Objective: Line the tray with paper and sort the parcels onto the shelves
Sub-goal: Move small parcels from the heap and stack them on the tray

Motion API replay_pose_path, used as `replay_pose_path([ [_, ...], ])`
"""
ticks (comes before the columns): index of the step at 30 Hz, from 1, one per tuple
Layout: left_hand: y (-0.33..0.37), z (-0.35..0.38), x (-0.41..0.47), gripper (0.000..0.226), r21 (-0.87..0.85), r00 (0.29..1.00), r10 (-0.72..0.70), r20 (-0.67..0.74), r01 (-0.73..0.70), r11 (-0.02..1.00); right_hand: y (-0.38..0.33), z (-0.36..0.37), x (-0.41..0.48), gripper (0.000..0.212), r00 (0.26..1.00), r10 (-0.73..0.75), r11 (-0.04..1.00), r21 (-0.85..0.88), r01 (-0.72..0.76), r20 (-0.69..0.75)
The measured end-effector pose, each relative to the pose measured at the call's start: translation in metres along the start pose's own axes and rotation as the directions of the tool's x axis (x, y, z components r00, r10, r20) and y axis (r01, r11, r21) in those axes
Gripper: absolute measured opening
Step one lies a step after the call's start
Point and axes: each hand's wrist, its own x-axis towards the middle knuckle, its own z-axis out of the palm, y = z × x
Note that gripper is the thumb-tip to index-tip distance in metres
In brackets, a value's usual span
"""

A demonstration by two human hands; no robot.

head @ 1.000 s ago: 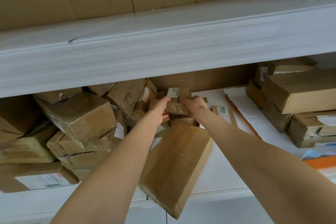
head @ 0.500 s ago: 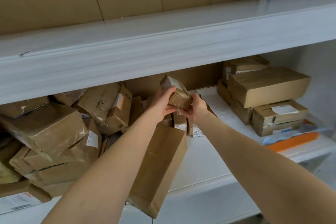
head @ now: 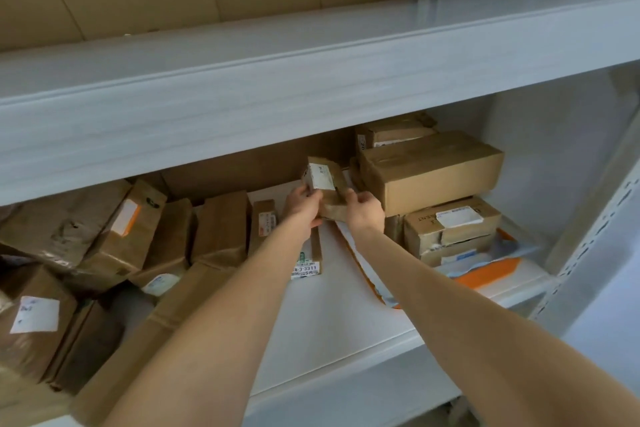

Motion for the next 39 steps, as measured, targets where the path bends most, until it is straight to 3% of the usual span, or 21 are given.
replay_pose_path([
  [2, 0.000, 0.007, 0.005, 0.040, 0.007, 0.999, -0.034, 0.011, 0.034, 0.999, -0.015, -0.001, -0.001, 0.033, 0.982, -0.189, 0.982, -0.019, 0.189, -0.004],
  [5, -0.001, 0.019, 0.012, 0.034, 0.009, 0.997, -0.060, 0.039, 0.059, 0.998, -0.039, -0.001, 0.005, 0.029, 0.939, -0.342, 0.939, -0.005, 0.343, 0.040],
  [9, -0.006, 0.035, 0.021, 0.037, -0.015, 0.996, -0.084, 0.040, 0.085, 0.996, -0.066, -0.005, 0.021, 0.024, 0.906, -0.422, 0.907, 0.026, 0.421, 0.045],
  [14, -0.015, 0.052, 0.040, 0.039, -0.016, 0.995, -0.098, 0.033, 0.098, 0.995, -0.075, -0.008, 0.040, 0.026, 0.887, -0.457, 0.882, -0.097, 0.462, 0.067],
  [22, -0.017, 0.057, 0.048, 0.041, 0.224, 0.988, -0.135, 0.071, 0.116, 0.968, -0.070, 0.001, 0.041, 0.042, 0.903, -0.378, 0.904, -0.131, 0.408, 0.204],
  [28, -0.005, 0.035, 0.043, 0.035, 0.252, 0.974, -0.122, 0.190, 0.072, 0.965, -0.062, 0.016, 0.037, 0.045, 0.918, -0.314, 0.918, -0.169, 0.358, 0.241],
  [34, 0.022, -0.022, 0.028, 0.028, 0.343, 0.995, 0.088, 0.054, -0.101, 0.934, -0.053, 0.026, 0.025, 0.056, 0.940, -0.236, 0.937, -0.197, 0.287, 0.247],
  [39, 0.034, -0.094, 0.010, 0.036, 0.579, 0.961, 0.275, -0.008, -0.219, 0.786, -0.036, 0.038, 0.009, 0.066, 0.959, -0.087, 0.934, -0.312, 0.173, 0.271],
])
